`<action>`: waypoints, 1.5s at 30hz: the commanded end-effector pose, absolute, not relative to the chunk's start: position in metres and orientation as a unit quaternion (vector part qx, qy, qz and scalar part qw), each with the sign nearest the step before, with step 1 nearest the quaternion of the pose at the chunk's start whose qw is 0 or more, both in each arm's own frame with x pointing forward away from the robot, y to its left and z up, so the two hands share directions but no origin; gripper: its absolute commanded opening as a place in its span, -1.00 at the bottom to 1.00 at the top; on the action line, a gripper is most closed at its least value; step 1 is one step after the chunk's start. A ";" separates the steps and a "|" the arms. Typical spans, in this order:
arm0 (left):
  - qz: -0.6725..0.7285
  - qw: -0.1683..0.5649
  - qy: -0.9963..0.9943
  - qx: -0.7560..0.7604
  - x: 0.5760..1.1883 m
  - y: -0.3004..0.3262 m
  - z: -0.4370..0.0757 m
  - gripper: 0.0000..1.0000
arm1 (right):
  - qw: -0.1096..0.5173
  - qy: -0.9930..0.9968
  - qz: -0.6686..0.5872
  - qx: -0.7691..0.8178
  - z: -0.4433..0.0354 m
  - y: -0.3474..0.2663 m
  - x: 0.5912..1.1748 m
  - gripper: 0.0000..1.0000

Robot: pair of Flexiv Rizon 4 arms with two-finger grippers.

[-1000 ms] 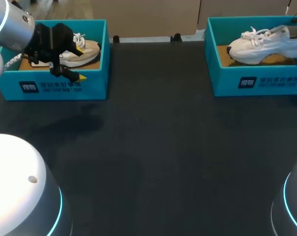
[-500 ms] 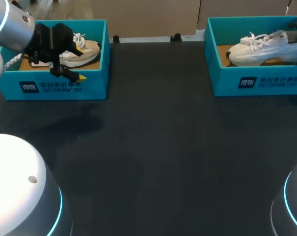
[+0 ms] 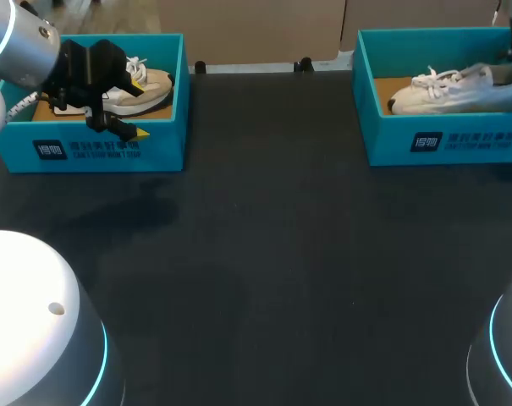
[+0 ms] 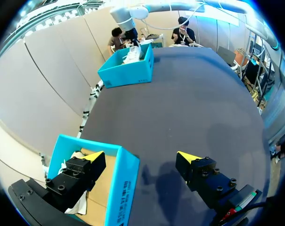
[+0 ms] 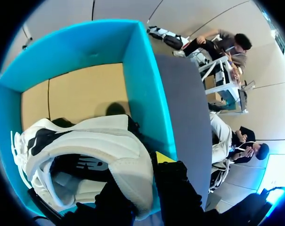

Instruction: Take the shoe out of the shoebox, open the shoe tongue, remove and reinsert the insole, then place the shoe into the shoebox

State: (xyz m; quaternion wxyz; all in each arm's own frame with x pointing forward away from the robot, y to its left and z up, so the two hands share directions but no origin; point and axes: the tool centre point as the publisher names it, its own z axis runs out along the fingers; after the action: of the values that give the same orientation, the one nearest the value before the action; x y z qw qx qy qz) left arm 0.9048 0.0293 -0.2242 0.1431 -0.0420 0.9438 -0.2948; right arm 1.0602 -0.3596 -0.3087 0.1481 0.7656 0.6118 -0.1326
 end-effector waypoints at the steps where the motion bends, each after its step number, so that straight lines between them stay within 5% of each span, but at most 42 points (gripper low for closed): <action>1: -0.293 0.143 0.944 -0.042 0.904 0.029 -0.224 1.00 | 0.151 0.612 -0.134 0.765 -0.312 -0.359 1.054 -1.00; 45: -0.293 0.143 0.944 -0.042 0.904 0.029 -0.224 1.00 | 0.135 0.610 -0.157 0.764 -0.354 -0.360 1.026 -0.98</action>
State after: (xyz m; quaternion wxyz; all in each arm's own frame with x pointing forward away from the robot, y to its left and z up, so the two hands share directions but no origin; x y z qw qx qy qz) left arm 0.9048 0.0293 -0.2242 0.1431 -0.0420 0.9438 -0.2948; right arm 1.0238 -0.3604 -0.3513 0.1365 0.7648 0.6099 -0.1563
